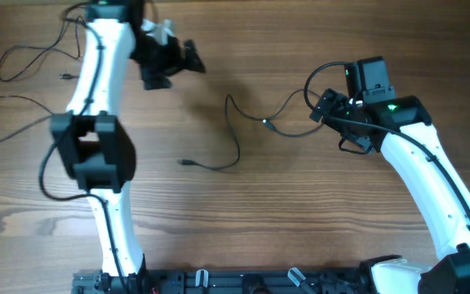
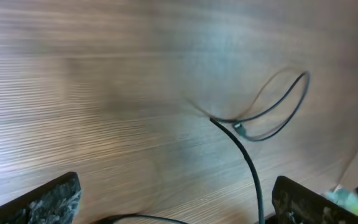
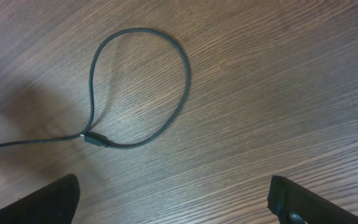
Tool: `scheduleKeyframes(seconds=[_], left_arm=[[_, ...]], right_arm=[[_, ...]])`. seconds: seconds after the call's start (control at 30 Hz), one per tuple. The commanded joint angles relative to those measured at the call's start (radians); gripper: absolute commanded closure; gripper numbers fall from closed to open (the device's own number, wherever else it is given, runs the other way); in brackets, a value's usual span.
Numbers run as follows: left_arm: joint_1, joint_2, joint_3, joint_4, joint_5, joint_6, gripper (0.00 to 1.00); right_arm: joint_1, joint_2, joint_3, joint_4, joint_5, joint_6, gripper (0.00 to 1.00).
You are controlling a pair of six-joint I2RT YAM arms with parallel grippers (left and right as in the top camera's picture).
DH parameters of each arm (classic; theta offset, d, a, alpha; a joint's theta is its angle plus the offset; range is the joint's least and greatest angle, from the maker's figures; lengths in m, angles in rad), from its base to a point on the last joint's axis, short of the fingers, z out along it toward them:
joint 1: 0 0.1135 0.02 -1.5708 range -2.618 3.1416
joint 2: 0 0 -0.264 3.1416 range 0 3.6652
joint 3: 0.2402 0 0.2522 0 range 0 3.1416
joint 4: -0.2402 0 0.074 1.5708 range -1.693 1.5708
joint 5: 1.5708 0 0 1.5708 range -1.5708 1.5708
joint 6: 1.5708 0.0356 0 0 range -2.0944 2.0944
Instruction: Untangle cables
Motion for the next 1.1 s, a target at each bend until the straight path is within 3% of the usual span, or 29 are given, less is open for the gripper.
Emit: scheduleKeyframes(seconds=[0.0, 0.2, 0.3, 0.43, 0.57, 0.63, 0.7, 0.77, 0.8, 1.03, 1.07], left_arm=[[-0.085, 0.080, -0.006, 0.001, -0.019, 0.017, 0.00], [-0.196, 0.134, -0.007, 0.082, 0.073, -0.076, 0.00], [-0.227, 0.138, -0.007, 0.103, 0.071, -0.079, 0.14], [-0.233, 0.140, -0.016, 0.115, 0.019, -0.079, 0.22], [-0.234, 0.140, -0.020, 0.128, 0.019, -0.079, 0.54], [-0.234, 0.140, -0.020, 0.132, 0.019, -0.079, 0.59], [-0.234, 0.140, -0.020, 0.137, 0.019, -0.079, 0.72], [-0.234, 0.140, -0.020, 0.138, 0.019, -0.079, 0.93], [-0.233, 0.138, -0.019, 0.136, 0.025, -0.080, 0.96], [-0.206, -0.063, -0.019, 0.126, 0.048, -0.084, 0.96], [-0.198, -0.115, -0.019, 0.119, 0.003, -0.108, 0.59]], right_arm=[[-0.002, 0.011, 0.002, -0.002, 0.046, -0.071, 0.00], [-0.002, 0.011, 0.002, -0.002, 0.010, -0.068, 0.00], [-0.002, 0.011, 0.002, -0.002, 0.010, -0.068, 0.00], [-0.002, 0.011, 0.002, -0.001, 0.010, -0.067, 0.00], [-0.002, 0.011, 0.002, -0.001, 0.010, -0.064, 0.00], [-0.002, 0.011, 0.002, -0.001, 0.010, -0.065, 0.00], [-0.002, 0.011, 0.002, -0.001, 0.010, -0.065, 0.00], [-0.002, 0.011, 0.002, -0.001, 0.010, -0.065, 0.00], [-0.002, 0.011, 0.002, -0.001, 0.010, -0.065, 0.00], [-0.002, 0.011, 0.002, -0.001, 0.010, -0.065, 0.00], [-0.002, 0.011, 0.002, -0.001, 0.010, -0.065, 0.00]])
